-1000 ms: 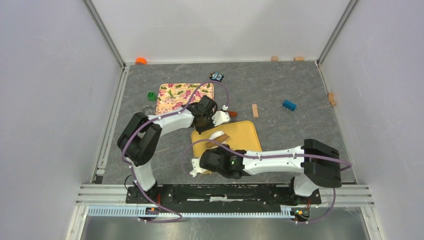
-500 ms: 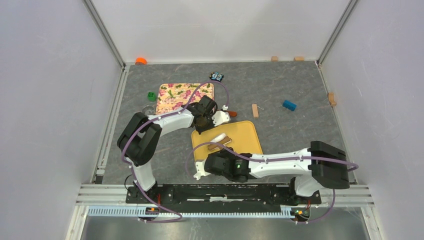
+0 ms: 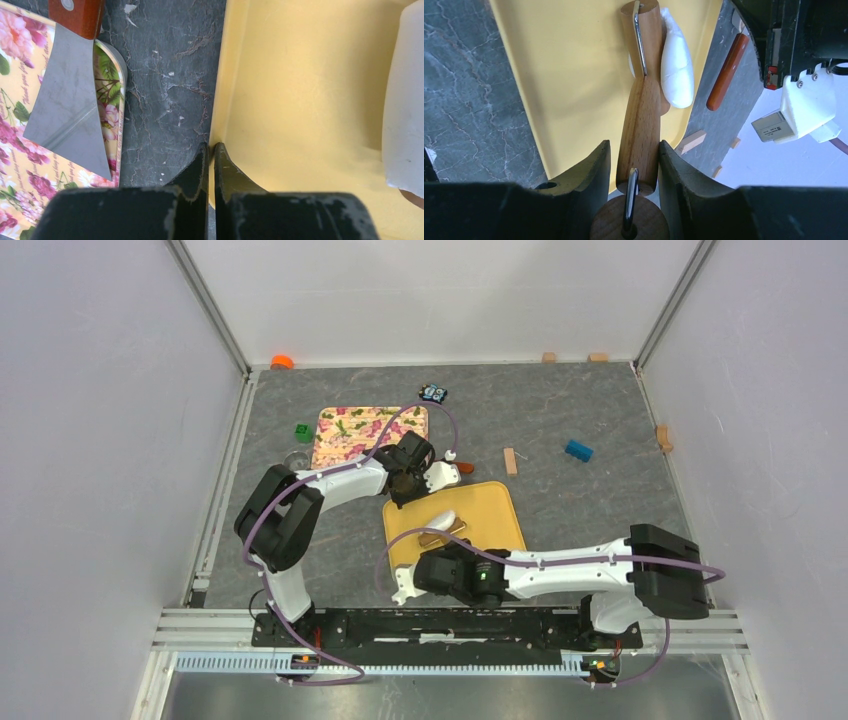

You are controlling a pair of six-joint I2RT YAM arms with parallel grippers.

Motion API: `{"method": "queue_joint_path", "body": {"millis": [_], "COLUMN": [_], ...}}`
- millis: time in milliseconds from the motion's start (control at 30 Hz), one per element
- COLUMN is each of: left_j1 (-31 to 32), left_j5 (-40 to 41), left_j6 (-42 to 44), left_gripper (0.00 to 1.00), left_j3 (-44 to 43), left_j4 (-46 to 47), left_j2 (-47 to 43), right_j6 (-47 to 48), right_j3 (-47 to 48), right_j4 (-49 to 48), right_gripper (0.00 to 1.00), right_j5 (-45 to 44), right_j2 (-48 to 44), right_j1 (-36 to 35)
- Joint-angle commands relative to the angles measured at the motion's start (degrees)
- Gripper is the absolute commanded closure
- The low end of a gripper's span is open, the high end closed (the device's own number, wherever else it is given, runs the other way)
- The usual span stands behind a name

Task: Roll out the dumpling wrappers from the dough
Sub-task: Flatten out the dough on the work surface.

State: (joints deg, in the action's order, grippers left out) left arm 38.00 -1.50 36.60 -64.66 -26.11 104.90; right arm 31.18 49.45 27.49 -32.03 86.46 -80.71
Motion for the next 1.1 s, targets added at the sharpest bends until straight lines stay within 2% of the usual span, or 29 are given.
{"method": "queue_joint_path", "body": {"millis": [0,100,267,533,833,1067], "left_j1": [-0.29,-0.29,-0.23,-0.29,-0.28,-0.8], "left_j5": [0.03,0.01,0.01,0.15,0.24,-0.64], "left_j6": [1.47,1.5,1.57,1.5,1.46,1.04], "left_gripper": [0.98,0.98,0.98,0.98,0.98,0.98], "left_j3": [4.19,4.19,4.11,4.11,4.02,4.05], "left_j4": [0.33,0.36,0.27,0.27,0.27,0.53], "left_j2": [7.06,7.02,7.15,7.17,7.23,6.64], "right_j6": [-4.14,-3.43,-5.17,-1.09,-6.83,-8.59], "right_j3": [-4.56,-2.96,-4.3,0.69,0.8,4.81], "right_j4": [17.81,18.67,19.45,15.77,20.58,20.18], "right_gripper": [1.0,1.0,1.0,1.0,1.0,1.0], "right_j5": [20.25,21.0,19.33,16.5,10.99,1.17], "right_j2": [6.65,8.35,4.22,9.9,-2.95,-9.49], "right_j1": [-0.15,-0.19,-0.4,1.34,1.58,5.1]}}
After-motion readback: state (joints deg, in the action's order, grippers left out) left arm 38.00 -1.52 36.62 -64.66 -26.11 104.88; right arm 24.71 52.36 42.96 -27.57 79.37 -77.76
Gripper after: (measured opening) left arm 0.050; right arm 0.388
